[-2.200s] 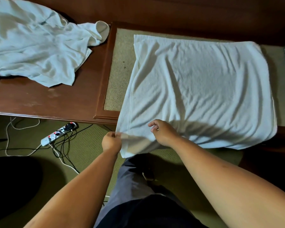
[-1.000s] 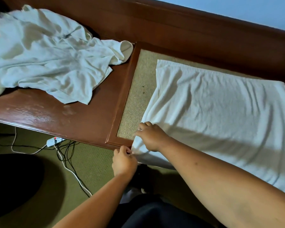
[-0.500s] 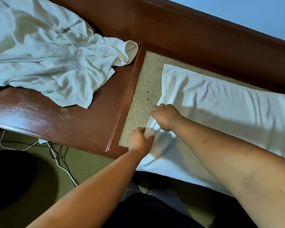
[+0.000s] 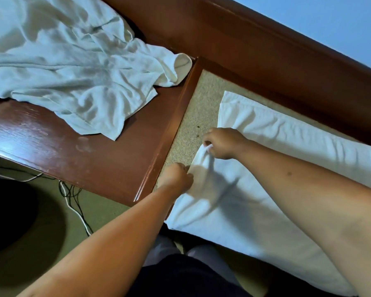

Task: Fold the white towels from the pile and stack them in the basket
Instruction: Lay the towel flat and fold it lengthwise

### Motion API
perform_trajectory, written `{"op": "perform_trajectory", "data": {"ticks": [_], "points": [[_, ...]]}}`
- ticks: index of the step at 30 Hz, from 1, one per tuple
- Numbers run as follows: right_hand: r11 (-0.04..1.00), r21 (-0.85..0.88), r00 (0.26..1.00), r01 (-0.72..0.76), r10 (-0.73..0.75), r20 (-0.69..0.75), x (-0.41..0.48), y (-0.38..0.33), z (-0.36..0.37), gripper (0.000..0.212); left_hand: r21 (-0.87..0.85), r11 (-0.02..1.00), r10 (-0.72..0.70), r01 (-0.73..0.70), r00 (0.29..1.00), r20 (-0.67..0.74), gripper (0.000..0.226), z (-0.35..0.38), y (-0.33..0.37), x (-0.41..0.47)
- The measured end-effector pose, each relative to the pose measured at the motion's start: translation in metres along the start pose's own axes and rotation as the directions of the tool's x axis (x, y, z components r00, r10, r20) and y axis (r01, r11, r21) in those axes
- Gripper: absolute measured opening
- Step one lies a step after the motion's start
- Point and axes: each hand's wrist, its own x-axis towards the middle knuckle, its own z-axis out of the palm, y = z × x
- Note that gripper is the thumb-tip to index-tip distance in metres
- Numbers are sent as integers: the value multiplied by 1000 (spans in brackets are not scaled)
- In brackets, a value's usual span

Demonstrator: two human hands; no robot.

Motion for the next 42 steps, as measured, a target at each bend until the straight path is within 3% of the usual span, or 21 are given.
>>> {"op": "perform_trajectory", "data": {"ticks": [3,5,9,12,14,16,19,21,25,29,31,34,37,42], "points": [[987,149,993,-59,74,-94,15,16,-10,18,-12,1000,24,-24,997,70,27,-4,10,5],[997,21,991,-74,76,-109,26,33,-18,31,-83,997,12,-2,993,115,30,-8,17,10],[948,-315,998,40,-21,65,36,61,-38,58,-283,957,-15,65,984,176,34,-3,31,27],[897,-422,987,131,-80,137,49,70,-53,43,-258,965,-14,54,988,154,41,3,41,35],[869,-462,975,177,-90,204,62,71,-63,27,-248,968,-2,34,992,126,31,5,46,39],[871,-468,983,150,-82,163,75,72,-79,15,-239,971,11,3,998,57,21,4,49,40],[933,-357,996,43,-68,-59,90,80,-98,9,-228,973,31,-44,998,-61,22,3,48,40],[933,-357,994,41,-73,-76,94,82,-98,12,-218,975,27,-48,995,-101,22,4,48,38],[955,-296,994,30,-60,-93,93,83,-88,10,-169,984,46,-57,997,-68,22,3,45,39],[975,-193,957,-107,48,-287,88,82,-82,10,-120,991,62,-66,997,-36,22,-5,41,38],[987,-68,943,-149,121,-310,80,74,-65,19,-110,992,58,-65,996,-66,18,-3,38,33],[992,38,917,-120,125,-379,68,56,-24,58,-100,993,55,-64,994,-97,27,6,30,22],[953,268,864,-138,248,-438,37,26,19,62,-76,993,85,-87,996,-28,36,9,14,7],[824,544,819,-155,416,-396,-44,-34,95,51,107,981,134,-160,968,214,28,13,-27,-23]]}}
